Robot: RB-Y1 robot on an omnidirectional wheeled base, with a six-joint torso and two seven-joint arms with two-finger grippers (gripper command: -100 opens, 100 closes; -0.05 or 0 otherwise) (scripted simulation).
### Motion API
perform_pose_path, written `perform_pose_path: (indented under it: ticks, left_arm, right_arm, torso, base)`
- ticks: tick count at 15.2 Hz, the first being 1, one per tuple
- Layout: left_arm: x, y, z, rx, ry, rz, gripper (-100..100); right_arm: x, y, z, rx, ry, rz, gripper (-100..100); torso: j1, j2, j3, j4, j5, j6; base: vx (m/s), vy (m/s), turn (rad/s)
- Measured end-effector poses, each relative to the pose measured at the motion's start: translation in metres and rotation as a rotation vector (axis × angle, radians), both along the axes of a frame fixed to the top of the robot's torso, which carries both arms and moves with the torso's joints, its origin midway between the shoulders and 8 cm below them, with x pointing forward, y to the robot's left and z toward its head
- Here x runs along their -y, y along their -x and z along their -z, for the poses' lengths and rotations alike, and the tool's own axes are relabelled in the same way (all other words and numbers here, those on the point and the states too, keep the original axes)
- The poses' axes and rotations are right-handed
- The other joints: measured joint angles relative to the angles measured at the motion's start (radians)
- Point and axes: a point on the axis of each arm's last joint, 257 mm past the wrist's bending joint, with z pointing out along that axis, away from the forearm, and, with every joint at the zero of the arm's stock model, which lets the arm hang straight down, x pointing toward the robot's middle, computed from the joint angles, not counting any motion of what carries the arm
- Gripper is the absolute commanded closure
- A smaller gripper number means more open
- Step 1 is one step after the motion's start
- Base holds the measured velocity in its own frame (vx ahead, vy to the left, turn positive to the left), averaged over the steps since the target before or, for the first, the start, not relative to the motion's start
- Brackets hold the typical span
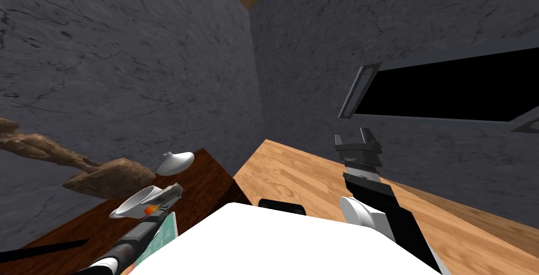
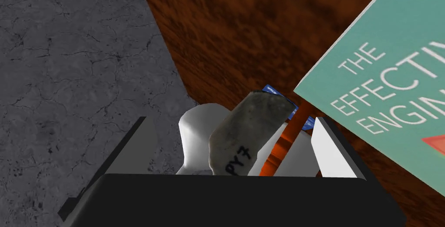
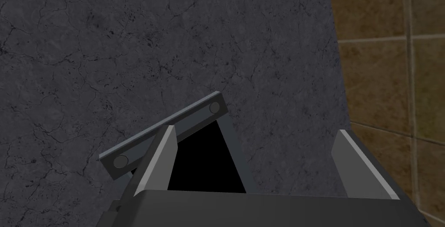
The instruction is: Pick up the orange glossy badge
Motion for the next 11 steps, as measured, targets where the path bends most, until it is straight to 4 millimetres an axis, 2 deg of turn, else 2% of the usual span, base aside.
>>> perform_pose_path:
  ticks: [5, 11]
  left_arm:
    - [-0.011, 0.042, 0.007, -0.134, 0.011, -0.057, -100]
    - [-0.019, 0.09, 0.005, -0.282, 0.024, -0.121, -100]
  right_arm:
    - [0.0, 0.0, 0.0, 0.0, 0.0, 0.0, 0]
    - [0.0, 0.0, 0.0, 0.0, 0.0, 0.0, 0]
  torso:
    - [-0.001, 0.0, 0.0, 0.0, 0.0, 0.0]
    - [0.0, 0.0, 0.0, 0.0, 0.0, 0.0]
  base:
    - [0.033, 0.022, -0.142]
    - [0.031, 0.029, -0.133]
